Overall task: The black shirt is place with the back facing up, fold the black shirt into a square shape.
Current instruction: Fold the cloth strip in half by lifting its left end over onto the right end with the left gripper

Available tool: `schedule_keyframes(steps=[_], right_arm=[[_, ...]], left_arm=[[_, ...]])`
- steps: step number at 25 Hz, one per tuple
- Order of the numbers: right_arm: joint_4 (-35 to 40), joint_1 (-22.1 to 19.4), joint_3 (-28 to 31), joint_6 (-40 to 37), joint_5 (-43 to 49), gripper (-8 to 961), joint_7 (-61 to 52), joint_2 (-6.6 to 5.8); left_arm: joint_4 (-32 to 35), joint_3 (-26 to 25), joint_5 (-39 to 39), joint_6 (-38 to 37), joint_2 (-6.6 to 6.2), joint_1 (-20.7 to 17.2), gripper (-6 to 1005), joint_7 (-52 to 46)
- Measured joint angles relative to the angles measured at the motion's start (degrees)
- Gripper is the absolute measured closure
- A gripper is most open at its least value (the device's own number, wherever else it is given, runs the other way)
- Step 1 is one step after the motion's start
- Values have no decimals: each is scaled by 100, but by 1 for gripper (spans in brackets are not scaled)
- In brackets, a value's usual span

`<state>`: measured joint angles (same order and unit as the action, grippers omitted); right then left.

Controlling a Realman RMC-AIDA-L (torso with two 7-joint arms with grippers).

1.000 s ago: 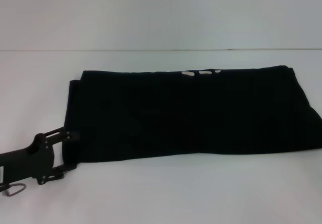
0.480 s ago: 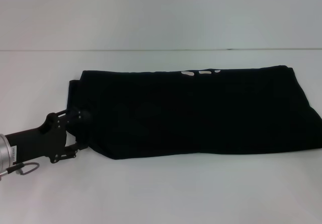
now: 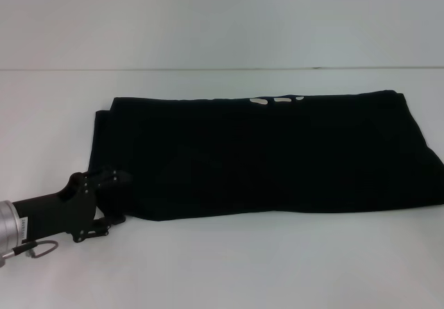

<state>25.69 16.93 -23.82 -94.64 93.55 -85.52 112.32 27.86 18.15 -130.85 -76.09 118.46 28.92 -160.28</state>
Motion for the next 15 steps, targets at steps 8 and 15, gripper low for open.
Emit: schedule_keyframes(steps=[8, 15], right_arm=[[2, -20, 36, 2, -21, 122, 0, 0], [-25, -33, 151, -15, 4, 121, 0, 0]], left_arm=[[-11, 53, 72, 223, 10, 117, 169, 8], [-9, 33, 465, 123, 16, 141, 174, 54]])
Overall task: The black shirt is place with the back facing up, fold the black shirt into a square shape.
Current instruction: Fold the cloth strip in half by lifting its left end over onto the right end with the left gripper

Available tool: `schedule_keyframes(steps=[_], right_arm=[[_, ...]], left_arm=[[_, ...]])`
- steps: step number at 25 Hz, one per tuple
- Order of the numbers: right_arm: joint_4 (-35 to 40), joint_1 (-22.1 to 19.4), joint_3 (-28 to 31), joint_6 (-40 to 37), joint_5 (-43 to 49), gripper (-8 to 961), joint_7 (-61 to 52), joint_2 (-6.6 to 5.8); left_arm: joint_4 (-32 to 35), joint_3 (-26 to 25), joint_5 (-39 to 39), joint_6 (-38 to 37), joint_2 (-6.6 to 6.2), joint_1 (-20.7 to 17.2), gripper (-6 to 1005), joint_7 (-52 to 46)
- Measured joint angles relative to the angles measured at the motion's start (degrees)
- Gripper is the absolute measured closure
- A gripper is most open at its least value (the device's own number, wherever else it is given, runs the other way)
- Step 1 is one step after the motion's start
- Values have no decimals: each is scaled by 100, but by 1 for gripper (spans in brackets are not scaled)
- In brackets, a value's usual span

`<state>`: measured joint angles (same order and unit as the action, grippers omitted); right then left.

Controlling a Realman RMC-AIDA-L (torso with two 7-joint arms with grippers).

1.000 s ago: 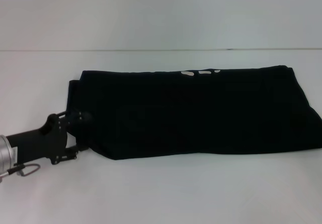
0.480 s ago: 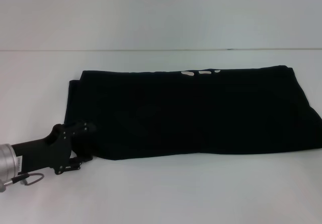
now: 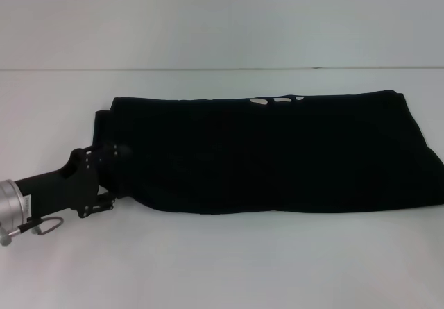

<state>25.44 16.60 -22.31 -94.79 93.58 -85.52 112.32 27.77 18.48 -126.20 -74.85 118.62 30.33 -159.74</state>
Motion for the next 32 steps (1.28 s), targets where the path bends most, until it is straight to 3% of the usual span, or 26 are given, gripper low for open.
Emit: schedule_keyframes(steps=[11, 18, 25, 32], right_arm=[[-1, 30, 0, 26, 2, 121, 0, -6], [0, 26, -1, 27, -3, 122, 0, -9], [-10, 1, 76, 16, -4, 121, 0, -9], [-11, 1, 99, -9, 2, 120, 0, -9]], left_arm=[[-209, 372, -147, 59, -34, 38, 182, -54], [-217, 393, -134, 220, -17, 50, 187, -57], [-159, 370, -255, 331, -98, 97, 191, -56], [-182, 345, 102, 314, -56, 151, 196, 238]])
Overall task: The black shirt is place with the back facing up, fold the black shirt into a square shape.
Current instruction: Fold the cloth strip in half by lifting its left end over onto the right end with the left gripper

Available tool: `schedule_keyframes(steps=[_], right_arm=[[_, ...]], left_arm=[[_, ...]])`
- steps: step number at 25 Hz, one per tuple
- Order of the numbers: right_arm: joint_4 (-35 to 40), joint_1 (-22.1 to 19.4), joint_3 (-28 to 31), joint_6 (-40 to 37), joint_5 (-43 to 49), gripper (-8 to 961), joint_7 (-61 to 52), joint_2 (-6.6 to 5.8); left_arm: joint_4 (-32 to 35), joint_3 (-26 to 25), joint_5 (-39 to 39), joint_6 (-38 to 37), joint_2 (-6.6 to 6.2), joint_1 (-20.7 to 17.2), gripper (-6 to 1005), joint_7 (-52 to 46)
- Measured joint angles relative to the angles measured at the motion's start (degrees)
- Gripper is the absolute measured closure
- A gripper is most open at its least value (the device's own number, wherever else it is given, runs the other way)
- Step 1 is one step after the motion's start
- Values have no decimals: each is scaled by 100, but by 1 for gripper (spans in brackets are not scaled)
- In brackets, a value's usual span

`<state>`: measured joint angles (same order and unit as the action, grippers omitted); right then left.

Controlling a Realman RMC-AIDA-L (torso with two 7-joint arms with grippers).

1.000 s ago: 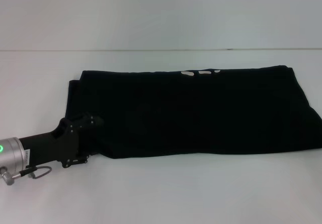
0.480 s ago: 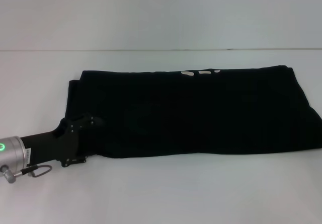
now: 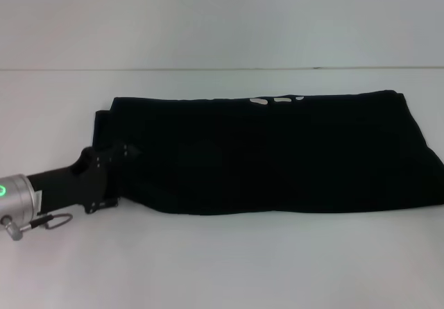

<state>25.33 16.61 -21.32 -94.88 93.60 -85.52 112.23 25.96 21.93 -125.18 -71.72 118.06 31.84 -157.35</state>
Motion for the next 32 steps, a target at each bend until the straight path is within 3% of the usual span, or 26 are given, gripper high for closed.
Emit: schedule_keyframes(steps=[4, 14, 32], right_arm=[[0, -5, 20, -3, 1, 120, 0, 0], [0, 0, 34, 11, 0, 121, 0, 7], [7, -28, 41, -6, 0, 122, -9, 4]], left_arm=[[-19, -4, 313, -77, 0, -34, 199, 235], [-227, 244, 40, 333, -18, 101, 206, 98], [-245, 344, -4, 416, -62, 138, 219, -85]])
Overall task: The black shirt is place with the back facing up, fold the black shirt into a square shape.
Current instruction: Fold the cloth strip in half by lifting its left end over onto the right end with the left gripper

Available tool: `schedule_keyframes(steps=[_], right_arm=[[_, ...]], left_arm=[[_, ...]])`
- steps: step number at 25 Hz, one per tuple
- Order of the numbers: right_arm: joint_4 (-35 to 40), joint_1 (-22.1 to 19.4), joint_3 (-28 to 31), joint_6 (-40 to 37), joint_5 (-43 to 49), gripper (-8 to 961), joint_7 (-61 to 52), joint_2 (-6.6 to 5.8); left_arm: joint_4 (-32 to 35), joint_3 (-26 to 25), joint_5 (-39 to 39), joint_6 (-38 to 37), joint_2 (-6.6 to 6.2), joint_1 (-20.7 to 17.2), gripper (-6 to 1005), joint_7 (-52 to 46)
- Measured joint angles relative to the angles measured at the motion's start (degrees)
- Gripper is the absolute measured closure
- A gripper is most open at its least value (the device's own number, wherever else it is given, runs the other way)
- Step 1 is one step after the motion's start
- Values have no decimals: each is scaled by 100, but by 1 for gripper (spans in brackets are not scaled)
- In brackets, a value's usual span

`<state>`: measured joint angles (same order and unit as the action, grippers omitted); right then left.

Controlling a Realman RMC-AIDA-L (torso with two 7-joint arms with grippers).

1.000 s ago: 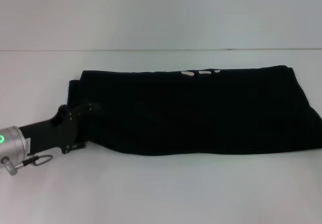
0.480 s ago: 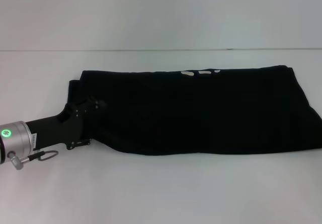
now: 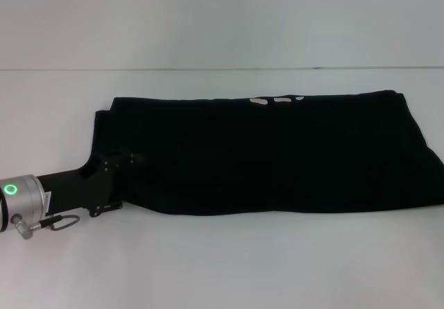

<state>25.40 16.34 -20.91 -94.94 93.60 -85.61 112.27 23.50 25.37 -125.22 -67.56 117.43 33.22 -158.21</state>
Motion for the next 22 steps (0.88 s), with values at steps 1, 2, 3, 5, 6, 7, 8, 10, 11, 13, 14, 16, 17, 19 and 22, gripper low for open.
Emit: schedule_keyframes(steps=[1, 2, 3, 5, 6, 7, 8, 10, 11, 13, 14, 16, 17, 19, 22], right_arm=[[-1, 0, 3, -3, 0, 122, 0, 0], [-1, 0, 3, -3, 0, 122, 0, 0], [-2, 0, 5, -5, 0, 122, 0, 0], [-2, 1, 7, -6, 0, 122, 0, 0], [-2, 1, 7, -6, 0, 122, 0, -1], [-4, -2, 8, -6, 0, 122, 0, -1], [-7, -9, 8, -6, 0, 122, 0, -2], [-9, -14, 8, -6, 0, 122, 0, -3], [-9, -18, 8, -6, 0, 122, 0, -4], [-10, -28, 9, -7, 0, 122, 0, -4], [-10, -29, 8, -7, 0, 121, 0, -4], [-11, -34, 8, -7, 0, 121, 0, -4], [-11, -37, 9, -7, 0, 121, -1, -4], [-11, -39, 9, -7, 0, 121, -4, -5], [0, -42, 8, 5, 0, 120, -53, -21]], left_arm=[[0, 0, -8, -1, 0, 5, 220, 0], [0, 1, -10, -4, -1, 12, 221, 0], [-2, 4, -13, -7, -1, 16, 221, 0], [-5, 7, -15, -16, -3, 20, 261, 4], [-6, 6, -15, -21, -6, 21, 301, 7], [-7, 3, -15, -28, -8, 20, 340, 13], [-7, 3, -16, -32, -9, 21, 380, 18], [-9, 4, -20, -41, -10, 20, 499, 39], [-9, 6, -25, -46, -13, 20, 580, 54], [0, 7, -35, -64, -29, 26, 705, 94], [9, 10, -38, -78, -42, 31, 750, 130], [32, 15, -58, -111, -74, 49, 841, 230], [45, 18, -92, -123, -94, 64, 886, 276], [104, 22, -240, -137, -139, 113, 901, 355], [278, 27, -552, -139, -208, 193, 923, 427]])
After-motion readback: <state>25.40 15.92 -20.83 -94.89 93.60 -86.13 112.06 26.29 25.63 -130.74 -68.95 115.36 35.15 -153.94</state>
